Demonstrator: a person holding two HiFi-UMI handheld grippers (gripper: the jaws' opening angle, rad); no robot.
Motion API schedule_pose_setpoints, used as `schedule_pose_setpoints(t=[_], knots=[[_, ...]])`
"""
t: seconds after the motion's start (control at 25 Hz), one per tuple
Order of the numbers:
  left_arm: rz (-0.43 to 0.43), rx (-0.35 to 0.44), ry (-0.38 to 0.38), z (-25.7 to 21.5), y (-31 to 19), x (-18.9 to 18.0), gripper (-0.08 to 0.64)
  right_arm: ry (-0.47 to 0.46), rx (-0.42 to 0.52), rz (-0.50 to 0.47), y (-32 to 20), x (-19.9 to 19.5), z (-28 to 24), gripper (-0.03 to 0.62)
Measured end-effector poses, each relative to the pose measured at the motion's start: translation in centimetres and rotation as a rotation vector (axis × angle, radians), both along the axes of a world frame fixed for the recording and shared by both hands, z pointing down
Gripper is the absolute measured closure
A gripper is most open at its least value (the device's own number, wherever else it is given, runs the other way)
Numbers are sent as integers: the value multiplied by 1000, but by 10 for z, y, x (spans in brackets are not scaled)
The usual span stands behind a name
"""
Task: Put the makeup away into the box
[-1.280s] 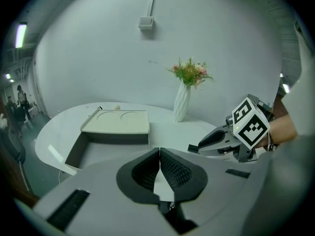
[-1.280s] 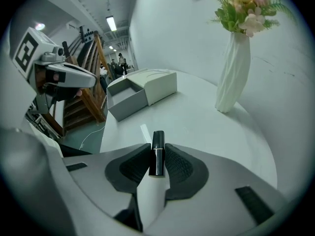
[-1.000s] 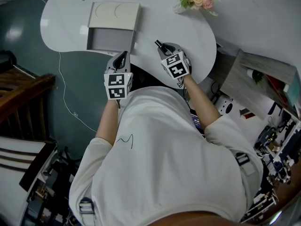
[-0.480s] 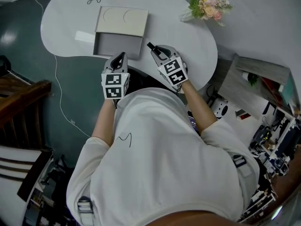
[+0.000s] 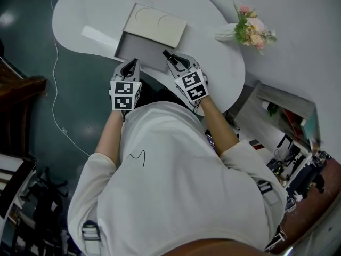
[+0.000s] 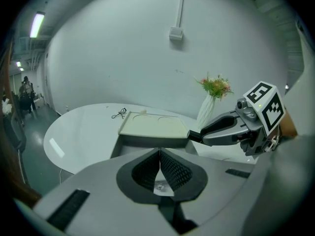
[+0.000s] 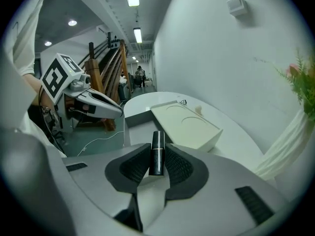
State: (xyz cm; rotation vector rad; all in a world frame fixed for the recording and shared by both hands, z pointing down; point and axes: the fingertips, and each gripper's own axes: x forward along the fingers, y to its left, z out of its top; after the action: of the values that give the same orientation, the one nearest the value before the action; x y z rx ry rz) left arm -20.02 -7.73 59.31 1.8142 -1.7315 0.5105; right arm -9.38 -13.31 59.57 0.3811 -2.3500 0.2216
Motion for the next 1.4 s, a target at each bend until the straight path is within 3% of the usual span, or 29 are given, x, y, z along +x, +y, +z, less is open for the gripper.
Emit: schedule_pose_setpoints(t=[0.28, 0.96, 1.4], knots=[[-100, 2, 29, 11, 17, -37, 540, 39, 17, -114, 8, -42, 7, 505], [-226, -42, 75, 39, 47, -129, 540, 162, -65, -303, 33, -144, 51, 503], [-159, -62, 86, 57, 21, -177, 540, 276, -102, -343, 31, -179, 86, 503]])
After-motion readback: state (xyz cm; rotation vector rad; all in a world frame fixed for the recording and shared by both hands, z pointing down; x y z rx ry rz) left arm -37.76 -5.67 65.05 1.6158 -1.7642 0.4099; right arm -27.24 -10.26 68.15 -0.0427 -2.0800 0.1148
